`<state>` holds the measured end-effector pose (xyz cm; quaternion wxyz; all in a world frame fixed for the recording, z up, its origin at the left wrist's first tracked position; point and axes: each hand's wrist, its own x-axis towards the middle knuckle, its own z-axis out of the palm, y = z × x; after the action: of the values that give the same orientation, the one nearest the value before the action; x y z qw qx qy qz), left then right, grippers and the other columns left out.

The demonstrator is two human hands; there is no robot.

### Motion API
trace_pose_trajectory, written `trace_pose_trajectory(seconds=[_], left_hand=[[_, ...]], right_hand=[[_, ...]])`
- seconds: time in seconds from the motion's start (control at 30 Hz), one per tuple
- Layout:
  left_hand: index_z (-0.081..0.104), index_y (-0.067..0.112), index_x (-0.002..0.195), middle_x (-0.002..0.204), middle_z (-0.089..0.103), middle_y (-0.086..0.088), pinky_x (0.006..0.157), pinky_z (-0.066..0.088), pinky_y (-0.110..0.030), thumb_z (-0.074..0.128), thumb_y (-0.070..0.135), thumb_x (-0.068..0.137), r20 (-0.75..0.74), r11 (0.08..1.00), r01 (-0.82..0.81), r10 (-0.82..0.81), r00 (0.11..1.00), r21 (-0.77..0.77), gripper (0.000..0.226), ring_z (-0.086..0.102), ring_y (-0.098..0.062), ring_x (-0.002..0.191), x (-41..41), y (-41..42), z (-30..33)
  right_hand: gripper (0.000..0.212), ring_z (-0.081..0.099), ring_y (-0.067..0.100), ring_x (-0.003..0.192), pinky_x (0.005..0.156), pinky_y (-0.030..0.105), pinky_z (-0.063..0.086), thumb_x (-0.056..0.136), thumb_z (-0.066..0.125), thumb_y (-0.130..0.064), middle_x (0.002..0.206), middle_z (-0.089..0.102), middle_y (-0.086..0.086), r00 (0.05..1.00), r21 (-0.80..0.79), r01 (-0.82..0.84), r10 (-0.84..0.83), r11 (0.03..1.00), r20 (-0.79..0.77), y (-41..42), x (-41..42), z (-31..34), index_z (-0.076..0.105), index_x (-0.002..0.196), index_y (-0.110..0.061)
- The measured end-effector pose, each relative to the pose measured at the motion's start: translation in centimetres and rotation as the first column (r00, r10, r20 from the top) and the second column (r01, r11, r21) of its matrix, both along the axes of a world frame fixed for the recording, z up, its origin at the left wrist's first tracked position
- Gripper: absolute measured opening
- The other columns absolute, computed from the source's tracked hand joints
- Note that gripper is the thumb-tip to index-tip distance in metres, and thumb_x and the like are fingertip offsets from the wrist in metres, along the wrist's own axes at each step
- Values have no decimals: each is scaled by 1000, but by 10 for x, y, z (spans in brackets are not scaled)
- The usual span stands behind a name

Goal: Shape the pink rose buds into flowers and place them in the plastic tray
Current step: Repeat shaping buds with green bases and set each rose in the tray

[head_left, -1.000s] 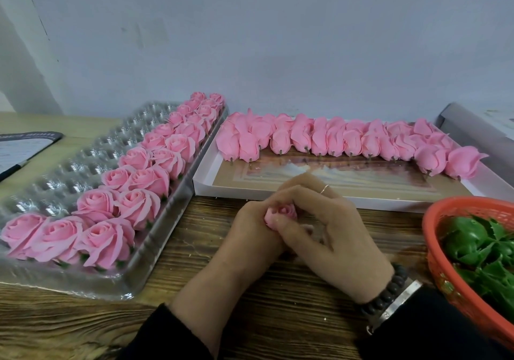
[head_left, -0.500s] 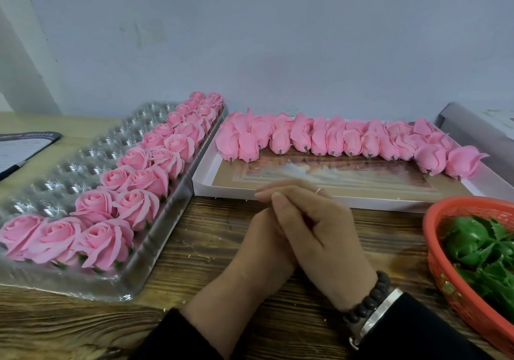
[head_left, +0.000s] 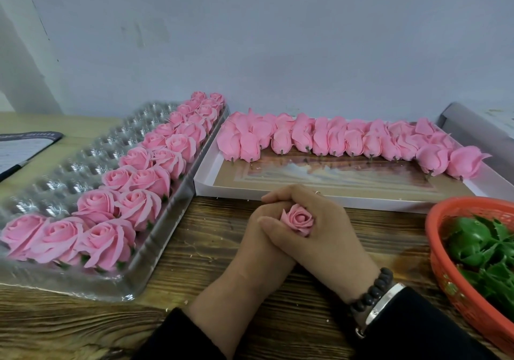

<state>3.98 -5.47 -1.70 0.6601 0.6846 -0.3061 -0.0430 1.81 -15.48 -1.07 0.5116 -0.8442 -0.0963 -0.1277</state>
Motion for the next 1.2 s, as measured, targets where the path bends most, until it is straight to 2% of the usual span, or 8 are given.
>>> trace_pose_trajectory(seconds=[0.27, 0.33, 0.4, 0.5, 0.73, 0.83, 1.0, 1.2], left_hand=[[65, -1, 83, 79, 66, -15, 71, 53, -31, 66, 9, 76, 19, 994, -46, 48, 999, -98, 13, 62, -22, 77, 2, 1, 0], [67, 5, 79, 74, 69, -9, 68, 55, -29, 67, 6, 75, 13, 994, -60, 62, 998, -94, 5, 64, -18, 73, 3, 2, -1], [63, 17, 67, 60, 66, 6, 57, 48, -13, 68, 1, 75, 23, 996, -69, 71, 997, -52, 18, 61, 0, 60, 5, 4, -1], [63, 25, 70, 63, 68, 14, 57, 47, -10, 68, -2, 77, 29, 997, -77, 78, 997, -9, 29, 65, 1, 65, 5, 4, -2], [66, 37, 76, 77, 69, 18, 62, 49, -11, 56, 17, 81, 124, 990, -115, 105, 987, 76, 23, 66, 2, 77, 3, 0, -3], [65, 50, 78, 81, 67, 21, 68, 52, -16, 55, 19, 80, 110, 991, -111, 103, 989, 69, 32, 65, 1, 81, 3, 0, -2], [68, 21, 69, 69, 68, 8, 61, 50, -14, 47, -14, 86, -99, 992, -22, 10, 995, -125, 44, 65, -2, 70, 1, 0, -4], [65, 16, 70, 70, 67, 0, 63, 54, -25, 65, -4, 78, -55, 989, -90, 84, 995, -117, 21, 64, -15, 71, 0, -1, -4]], right_hand=[[71, 61, -2, 99, 89, 21, 48, 48, 71, -60, 106, 64, -20, 984, 119, -157, 166, 980, -68, -14, 6, -5, 47, 115, -50], [76, 58, -2, 106, 89, 19, 46, 47, 73, -59, 113, 62, -17, 984, 167, -165, 174, 972, -40, -17, 5, -2, 46, 118, -47], [62, 58, 0, 108, 88, 18, 46, 58, 68, -62, 115, 63, -13, 989, 192, -142, 133, 971, 59, -17, 3, 1, 53, 115, -42], [32, 63, 4, 99, 83, 20, 48, 81, 47, -48, 101, 69, -13, 983, 225, -83, 44, 971, 176, -8, -1, 4, 65, 103, -34], [37, 60, 0, 101, 88, 11, 41, 83, 39, -39, 97, 69, -17, 975, 66, 34, -48, 997, 216, 6, -2, 1, 72, 93, -26], [33, 60, 6, 103, 91, 20, 45, 82, 44, -37, 98, 69, -14, 967, 1, 51, -50, 999, 248, 7, -1, -1, 72, 95, -24], [30, 61, 4, 98, 87, 18, 46, 74, 49, -39, 95, 68, -13, 976, 24, 46, -50, 999, 213, 10, 0, -2, 69, 92, -28], [41, 63, -1, 87, 72, 12, 50, 59, 58, -57, 91, 67, -15, 1000, 96, -25, 24, 995, 9, 2, -1, 0, 62, 96, -39]])
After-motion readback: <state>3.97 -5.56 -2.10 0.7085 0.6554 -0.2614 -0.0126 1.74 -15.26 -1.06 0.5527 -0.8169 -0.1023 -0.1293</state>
